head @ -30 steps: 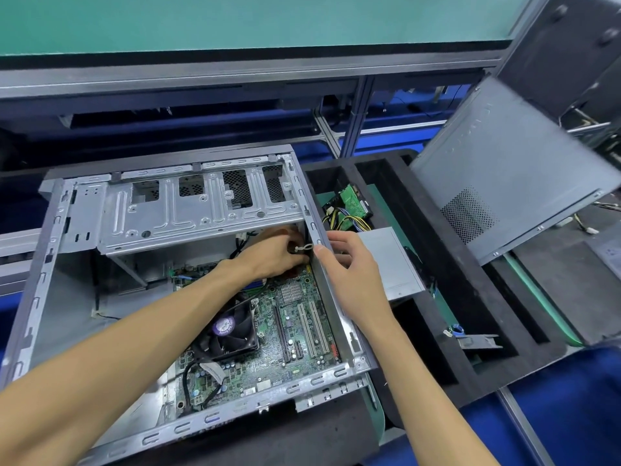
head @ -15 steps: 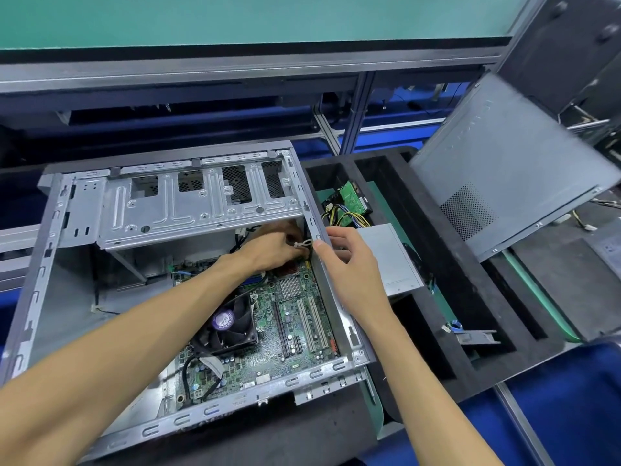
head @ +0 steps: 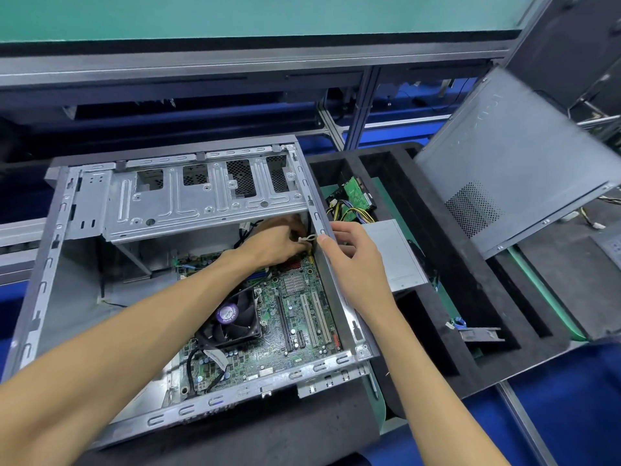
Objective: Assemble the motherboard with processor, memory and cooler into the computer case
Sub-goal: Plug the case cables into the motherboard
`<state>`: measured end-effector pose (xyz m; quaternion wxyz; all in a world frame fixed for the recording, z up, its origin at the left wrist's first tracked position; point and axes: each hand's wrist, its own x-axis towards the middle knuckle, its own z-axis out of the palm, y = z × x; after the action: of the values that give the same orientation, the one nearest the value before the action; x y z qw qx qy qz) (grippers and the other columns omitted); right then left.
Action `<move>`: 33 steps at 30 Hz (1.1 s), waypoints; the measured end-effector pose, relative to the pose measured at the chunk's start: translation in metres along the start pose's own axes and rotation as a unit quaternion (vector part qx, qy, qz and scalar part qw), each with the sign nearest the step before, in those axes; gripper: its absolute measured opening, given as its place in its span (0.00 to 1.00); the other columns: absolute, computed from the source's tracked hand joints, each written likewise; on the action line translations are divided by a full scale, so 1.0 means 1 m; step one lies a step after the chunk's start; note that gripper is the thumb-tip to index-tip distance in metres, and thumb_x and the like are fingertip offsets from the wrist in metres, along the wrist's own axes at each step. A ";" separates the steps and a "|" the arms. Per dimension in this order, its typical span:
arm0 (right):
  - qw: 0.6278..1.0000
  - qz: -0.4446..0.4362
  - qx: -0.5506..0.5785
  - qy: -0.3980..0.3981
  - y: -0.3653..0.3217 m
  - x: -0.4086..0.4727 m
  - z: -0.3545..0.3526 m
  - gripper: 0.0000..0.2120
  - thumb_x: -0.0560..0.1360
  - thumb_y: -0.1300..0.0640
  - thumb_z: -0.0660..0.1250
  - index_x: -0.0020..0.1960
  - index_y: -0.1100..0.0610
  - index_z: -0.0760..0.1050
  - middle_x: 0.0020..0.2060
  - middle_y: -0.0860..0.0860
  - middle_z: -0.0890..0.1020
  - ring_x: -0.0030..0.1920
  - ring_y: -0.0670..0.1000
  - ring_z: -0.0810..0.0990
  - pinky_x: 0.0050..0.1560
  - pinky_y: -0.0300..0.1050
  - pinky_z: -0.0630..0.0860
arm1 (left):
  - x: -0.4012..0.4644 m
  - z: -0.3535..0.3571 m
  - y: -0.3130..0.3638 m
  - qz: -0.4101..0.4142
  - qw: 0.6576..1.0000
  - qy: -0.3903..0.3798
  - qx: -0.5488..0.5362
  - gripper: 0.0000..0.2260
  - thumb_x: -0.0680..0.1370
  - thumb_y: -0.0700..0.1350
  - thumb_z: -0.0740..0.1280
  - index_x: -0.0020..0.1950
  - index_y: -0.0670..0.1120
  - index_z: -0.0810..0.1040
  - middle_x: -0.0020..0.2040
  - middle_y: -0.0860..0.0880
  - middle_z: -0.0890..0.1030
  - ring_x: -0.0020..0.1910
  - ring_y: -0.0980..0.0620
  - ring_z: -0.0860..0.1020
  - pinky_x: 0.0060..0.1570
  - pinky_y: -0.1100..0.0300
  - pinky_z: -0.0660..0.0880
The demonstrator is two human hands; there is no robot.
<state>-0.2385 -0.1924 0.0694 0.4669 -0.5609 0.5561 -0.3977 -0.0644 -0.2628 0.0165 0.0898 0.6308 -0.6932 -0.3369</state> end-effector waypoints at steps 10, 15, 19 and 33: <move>1.000 0.005 -0.004 -0.001 0.000 -0.001 0.000 0.10 0.79 0.48 0.69 0.59 0.44 0.75 0.50 0.38 0.80 0.49 0.33 0.78 0.41 0.24 0.73 | -0.001 0.004 0.001 0.022 0.999 0.034 0.003 0.14 0.78 0.55 0.69 0.60 0.50 0.81 0.54 0.52 0.83 0.46 0.53 0.82 0.50 0.54 0.79; 1.000 0.002 -0.013 -0.002 -0.001 -0.003 0.000 0.10 0.79 0.47 0.69 0.60 0.44 0.74 0.50 0.37 0.80 0.49 0.32 0.78 0.41 0.24 0.73 | -0.002 0.001 0.000 0.018 0.998 0.065 0.009 0.13 0.76 0.57 0.71 0.56 0.52 0.83 0.51 0.52 0.83 0.45 0.52 0.81 0.48 0.57 0.79; 1.000 -0.001 -0.017 0.000 -0.002 -0.003 0.000 0.09 0.79 0.48 0.69 0.59 0.44 0.74 0.49 0.36 0.80 0.49 0.32 0.78 0.42 0.25 0.73 | -0.003 0.002 0.000 0.025 0.997 0.065 0.018 0.15 0.76 0.56 0.70 0.58 0.51 0.82 0.55 0.52 0.83 0.49 0.52 0.81 0.52 0.53 0.79; 0.999 -0.001 -0.035 -0.009 -0.001 -0.002 0.000 0.11 0.80 0.47 0.67 0.61 0.46 0.74 0.52 0.38 0.80 0.51 0.33 0.77 0.48 0.33 0.74 | -0.002 0.006 0.000 0.006 0.998 0.050 0.026 0.15 0.77 0.57 0.69 0.60 0.52 0.81 0.55 0.51 0.83 0.47 0.50 0.82 0.50 0.54 0.80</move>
<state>-0.2380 -0.1904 0.0709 0.4514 -0.5812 0.5648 -0.3734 -0.0676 -0.2586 0.0122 0.1098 0.6451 -0.7000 -0.2860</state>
